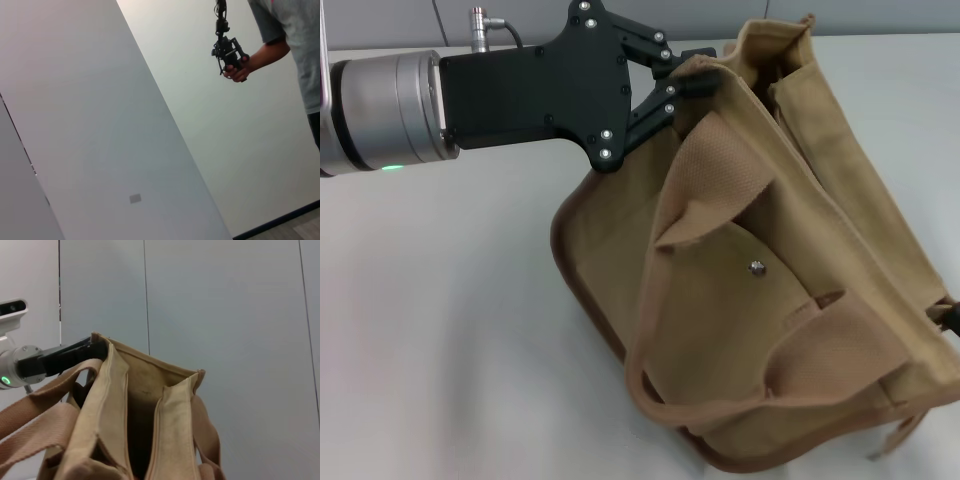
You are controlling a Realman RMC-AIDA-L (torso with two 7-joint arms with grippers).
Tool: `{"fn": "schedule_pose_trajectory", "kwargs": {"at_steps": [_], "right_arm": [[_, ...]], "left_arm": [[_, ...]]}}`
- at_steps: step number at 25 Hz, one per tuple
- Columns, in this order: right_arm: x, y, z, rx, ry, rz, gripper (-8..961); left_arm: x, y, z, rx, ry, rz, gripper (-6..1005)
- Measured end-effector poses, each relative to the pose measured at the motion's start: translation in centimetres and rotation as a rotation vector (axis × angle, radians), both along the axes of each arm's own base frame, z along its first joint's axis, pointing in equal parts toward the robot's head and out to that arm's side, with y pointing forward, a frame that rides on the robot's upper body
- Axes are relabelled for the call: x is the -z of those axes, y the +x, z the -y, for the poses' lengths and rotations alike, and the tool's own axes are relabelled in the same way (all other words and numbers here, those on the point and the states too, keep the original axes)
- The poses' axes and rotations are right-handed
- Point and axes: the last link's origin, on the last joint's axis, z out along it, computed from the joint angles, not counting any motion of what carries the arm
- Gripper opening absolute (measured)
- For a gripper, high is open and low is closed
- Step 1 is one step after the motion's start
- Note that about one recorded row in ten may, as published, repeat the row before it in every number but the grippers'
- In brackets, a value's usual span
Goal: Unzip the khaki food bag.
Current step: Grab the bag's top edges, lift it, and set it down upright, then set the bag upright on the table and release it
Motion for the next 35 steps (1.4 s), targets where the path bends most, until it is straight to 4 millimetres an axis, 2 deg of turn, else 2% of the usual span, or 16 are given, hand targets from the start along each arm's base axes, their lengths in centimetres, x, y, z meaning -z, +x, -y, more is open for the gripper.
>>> {"fn": "schedule_pose_trajectory", "kwargs": {"at_steps": [4,9,15,20,23,25,30,35], "right_arm": [[0.2,-0.2,-0.5,-0.020,-0.025,0.004,730],[1.0,-0.4,-1.3,-0.033,-0.073,0.047,705],[2.5,-1.4,-4.0,-0.060,-0.122,0.066,676],[2.6,-2.0,-7.1,-0.025,-0.072,0.062,450],[2.3,-2.8,-9.7,-0.021,-0.050,0.056,361],[2.1,-3.5,-11.6,-0.027,-0.038,0.066,301],[1.7,-5.7,-16.2,-0.060,-0.033,0.104,157],[0.8,-7.1,-18.6,-0.090,-0.012,0.147,71]], "left_arm": [[0.1,-0.1,0.0,0.003,0.002,-0.002,116],[0.1,-0.1,0.1,0.003,0.001,-0.001,119],[0.2,-0.6,0.1,-0.019,0.008,0.031,122],[0.6,-1.8,0.4,-0.065,0.023,0.087,126],[1.2,-3.0,0.7,-0.104,0.028,0.111,127],[2.3,-4.9,1.6,-0.172,0.030,0.141,129],[3.1,-7.3,3.2,-0.265,0.053,0.198,132],[3.8,-9.4,5.5,-0.334,0.073,0.253,135]]}}
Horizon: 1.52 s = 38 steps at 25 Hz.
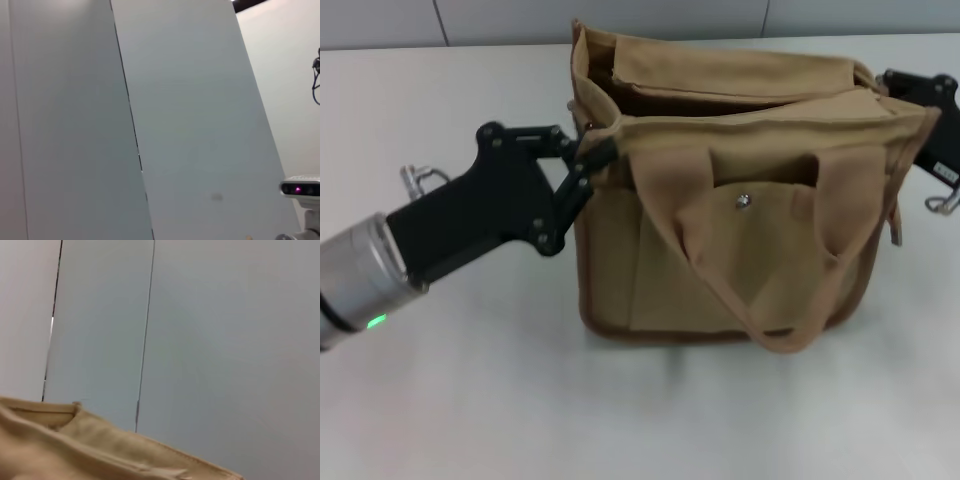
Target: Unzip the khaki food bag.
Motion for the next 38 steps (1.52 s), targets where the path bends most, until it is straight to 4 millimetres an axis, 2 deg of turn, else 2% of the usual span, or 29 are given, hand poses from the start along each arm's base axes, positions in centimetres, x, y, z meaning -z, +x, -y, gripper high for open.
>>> {"fn": "schedule_pose_trajectory", "kwargs": {"at_steps": [5,10,13,18,23,27,28,29,32,33,38], "right_arm": [[-1.2,-0.6,-0.8,-0.010,-0.001,-0.009,58],[-1.4,-0.1,-0.2,-0.001,0.007,-0.014,46],[-2.0,0.2,0.8,-0.015,0.028,-0.055,138],[-4.7,1.6,3.3,0.006,0.140,-0.198,302],[-7.0,2.8,6.2,0.014,0.220,-0.350,493],[-6.9,1.8,9.1,-0.110,0.049,-0.354,656],[-6.1,1.2,10.5,-0.193,-0.101,-0.275,687],[-6.1,1.2,10.5,-0.193,-0.101,-0.275,717],[-4.3,0.8,12.8,-0.279,-0.373,-0.149,808],[-3.3,0.9,13.5,-0.278,-0.477,-0.114,838],[-1.7,1.2,13.5,-0.232,-0.557,-0.080,845]], "left_arm": [[-0.1,-0.6,0.9,-0.024,-0.006,0.030,138],[0.0,-0.7,1.1,-0.048,-0.035,0.052,141],[-0.3,-0.7,1.3,-0.042,-0.042,0.072,143],[-1.5,-0.8,2.0,-0.018,-0.010,0.128,367],[-3.2,-1.1,2.8,-0.001,0.049,0.196,537],[-4.0,-0.7,3.5,0.062,-0.041,0.195,670],[-3.8,-0.7,3.9,0.091,-0.147,0.142,703],[-3.8,-0.7,3.9,0.091,-0.147,0.142,735],[-3.1,-0.7,4.6,0.131,-0.372,0.026,834],[-2.8,-0.7,4.8,0.137,-0.434,-0.010,836],[-1.2,-0.7,5.3,0.126,-0.534,-0.092,846]]}}
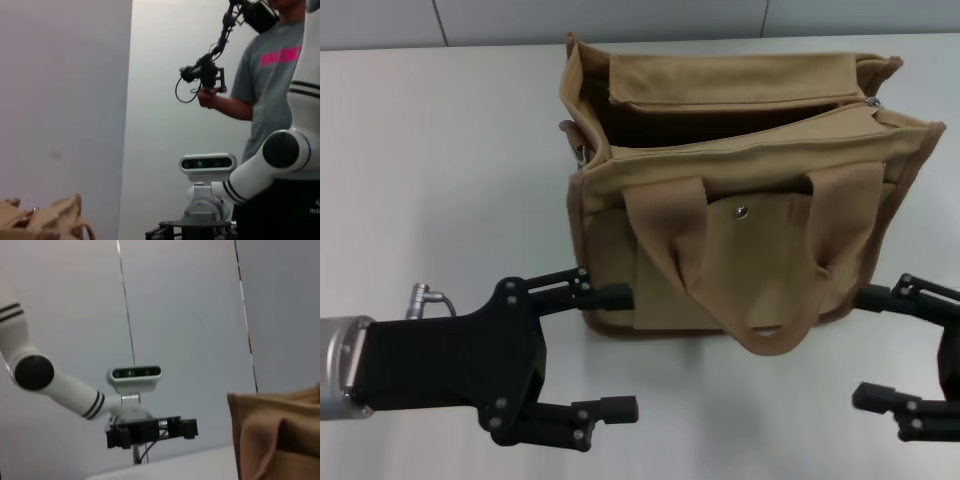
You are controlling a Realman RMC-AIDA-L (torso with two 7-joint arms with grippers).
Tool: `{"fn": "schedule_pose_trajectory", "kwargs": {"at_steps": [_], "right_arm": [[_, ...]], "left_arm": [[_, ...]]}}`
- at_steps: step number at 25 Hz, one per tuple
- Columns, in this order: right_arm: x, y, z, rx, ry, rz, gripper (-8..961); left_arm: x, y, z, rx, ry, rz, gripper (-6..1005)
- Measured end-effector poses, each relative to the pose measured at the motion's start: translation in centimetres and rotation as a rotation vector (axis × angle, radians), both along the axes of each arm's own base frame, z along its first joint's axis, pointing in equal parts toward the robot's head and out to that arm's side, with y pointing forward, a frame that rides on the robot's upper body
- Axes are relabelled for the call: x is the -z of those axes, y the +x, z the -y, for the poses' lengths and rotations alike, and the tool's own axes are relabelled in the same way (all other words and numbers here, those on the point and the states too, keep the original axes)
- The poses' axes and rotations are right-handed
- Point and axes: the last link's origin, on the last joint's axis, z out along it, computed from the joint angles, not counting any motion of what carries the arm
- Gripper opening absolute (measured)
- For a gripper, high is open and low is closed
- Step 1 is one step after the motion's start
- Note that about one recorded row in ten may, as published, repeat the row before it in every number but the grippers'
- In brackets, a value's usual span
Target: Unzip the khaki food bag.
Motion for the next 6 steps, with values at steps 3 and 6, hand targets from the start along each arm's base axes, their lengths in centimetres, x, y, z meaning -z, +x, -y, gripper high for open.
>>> {"fn": "schedule_pose_trajectory", "kwargs": {"at_steps": [3,6], "right_arm": [[0.20,0.13,-0.18,0.013,0.001,0.009,845],[0.20,0.16,-0.21,0.016,0.004,0.010,845]], "left_arm": [[0.14,0.00,-0.13,-0.006,0.002,-0.007,846],[0.21,-0.06,-0.20,-0.012,0.006,-0.012,846]]}}
